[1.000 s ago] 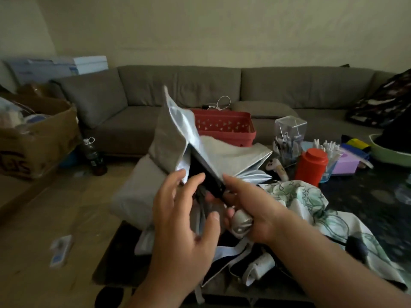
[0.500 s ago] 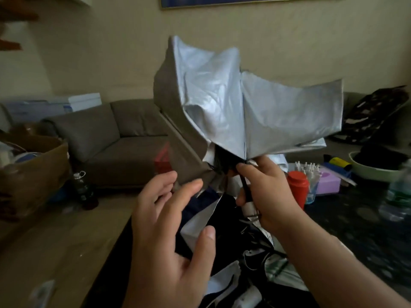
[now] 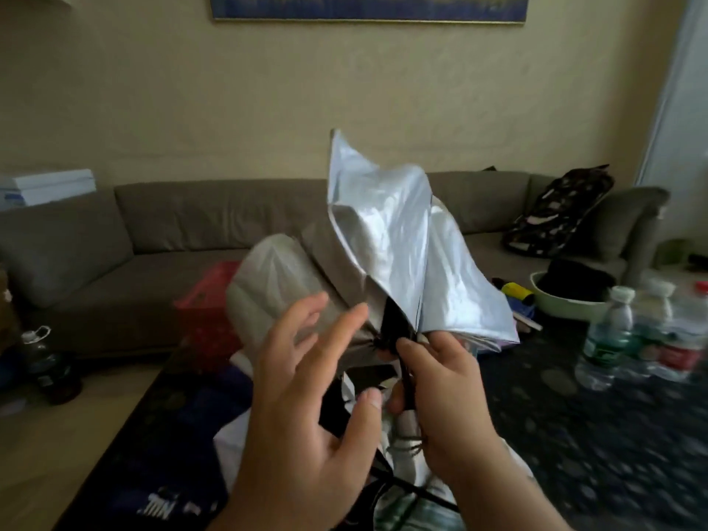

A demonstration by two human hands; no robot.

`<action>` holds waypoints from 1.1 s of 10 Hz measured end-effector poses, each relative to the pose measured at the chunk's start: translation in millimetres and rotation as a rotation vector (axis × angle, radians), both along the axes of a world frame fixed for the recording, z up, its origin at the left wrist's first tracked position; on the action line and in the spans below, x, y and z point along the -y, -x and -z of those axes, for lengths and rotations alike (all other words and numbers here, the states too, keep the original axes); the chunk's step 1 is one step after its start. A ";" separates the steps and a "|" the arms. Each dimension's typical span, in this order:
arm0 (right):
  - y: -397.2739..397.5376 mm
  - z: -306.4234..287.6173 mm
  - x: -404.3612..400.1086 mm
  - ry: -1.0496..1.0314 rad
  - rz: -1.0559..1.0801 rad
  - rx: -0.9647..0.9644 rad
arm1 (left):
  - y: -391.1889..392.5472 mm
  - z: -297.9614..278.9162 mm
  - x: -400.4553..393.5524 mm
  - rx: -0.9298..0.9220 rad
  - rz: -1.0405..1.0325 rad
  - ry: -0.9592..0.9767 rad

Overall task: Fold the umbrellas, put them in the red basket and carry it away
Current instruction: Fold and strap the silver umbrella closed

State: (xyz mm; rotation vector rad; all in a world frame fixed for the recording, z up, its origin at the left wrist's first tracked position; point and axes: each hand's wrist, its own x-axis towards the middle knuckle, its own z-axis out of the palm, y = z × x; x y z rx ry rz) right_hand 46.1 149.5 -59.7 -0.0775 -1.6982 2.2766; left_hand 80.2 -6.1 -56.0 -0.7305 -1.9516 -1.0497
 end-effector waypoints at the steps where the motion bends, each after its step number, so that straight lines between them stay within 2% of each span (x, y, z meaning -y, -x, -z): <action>1: -2.6 -7.1 -11.3 -0.081 0.115 -0.157 | -3.4 -1.0 -17.6 -0.063 0.037 0.018; 2: -2.9 -9.2 -23.0 -0.318 0.267 -0.218 | -9.6 -0.9 -22.4 -0.188 -0.017 0.023; 3: -3.1 -4.4 -27.3 -0.419 0.329 -0.184 | -21.7 -0.7 -20.8 -0.240 -0.106 0.007; 4: -6.7 -0.9 -29.1 -0.465 0.247 -0.131 | -23.9 -3.3 -12.7 -0.101 -0.097 0.014; 5: -11.8 4.1 -29.7 -0.655 0.195 -0.058 | -20.1 -6.7 -1.4 0.133 0.023 -0.042; 6: -18.1 6.0 -17.8 -0.674 0.111 -0.035 | -23.5 -14.7 3.5 0.458 0.355 -0.450; 7: -26.0 10.0 -1.1 -0.516 0.015 -0.025 | -15.9 -11.4 16.7 0.560 0.397 -0.699; 8: -32.0 21.8 13.8 -0.343 -0.010 0.032 | -4.1 0.0 35.1 0.540 0.187 -0.620; 9: -33.3 28.1 23.9 -0.118 -0.031 0.113 | 1.2 5.4 50.7 0.256 -0.294 -0.249; 10: -31.7 35.1 27.0 -0.230 0.063 0.086 | -1.5 4.4 57.0 -0.161 -0.470 0.059; 11: -29.6 42.0 27.2 -0.537 0.197 0.005 | -4.9 11.9 44.8 -0.203 -0.249 0.099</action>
